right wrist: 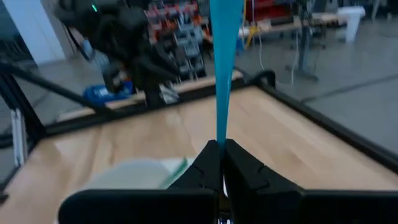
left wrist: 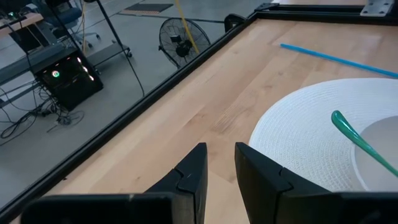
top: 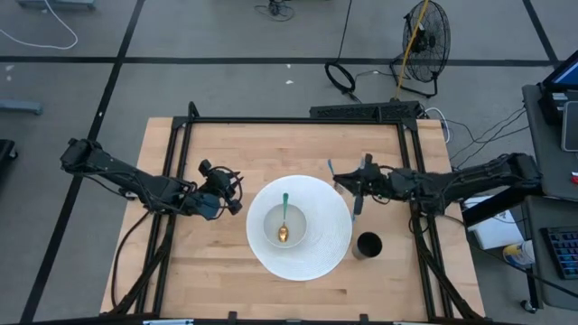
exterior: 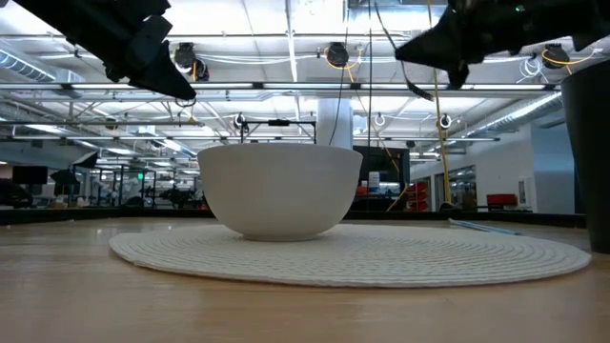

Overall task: Pick & Place Utensil
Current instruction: Put the blue fork into the white bowl on the white mat

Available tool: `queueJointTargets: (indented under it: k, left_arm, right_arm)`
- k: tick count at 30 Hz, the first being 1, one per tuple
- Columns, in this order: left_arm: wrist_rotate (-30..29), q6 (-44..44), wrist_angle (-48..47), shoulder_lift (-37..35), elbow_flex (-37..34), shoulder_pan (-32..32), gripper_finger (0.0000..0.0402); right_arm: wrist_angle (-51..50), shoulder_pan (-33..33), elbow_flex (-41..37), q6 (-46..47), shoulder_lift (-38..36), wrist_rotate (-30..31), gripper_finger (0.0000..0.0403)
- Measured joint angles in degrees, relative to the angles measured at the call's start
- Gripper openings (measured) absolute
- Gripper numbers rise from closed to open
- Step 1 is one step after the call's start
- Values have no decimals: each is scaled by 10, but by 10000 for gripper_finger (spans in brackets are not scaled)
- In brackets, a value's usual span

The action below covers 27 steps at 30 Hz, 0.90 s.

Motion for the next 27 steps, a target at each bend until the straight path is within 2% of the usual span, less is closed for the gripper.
queueJointTargets:
  k: [12,23,27]
  left_arm:
    - [0,-30,1,0,0,0,88]
    - [0,-33,5,0,0,0,88]
    - [0,-30,18,0,0,0,88]
  right_arm:
    - [408,1,0,-48,217,-32,0]
    - [536,-16,3,-8,373,-33,0]
    - [534,-30,34,13,425,-79,0]
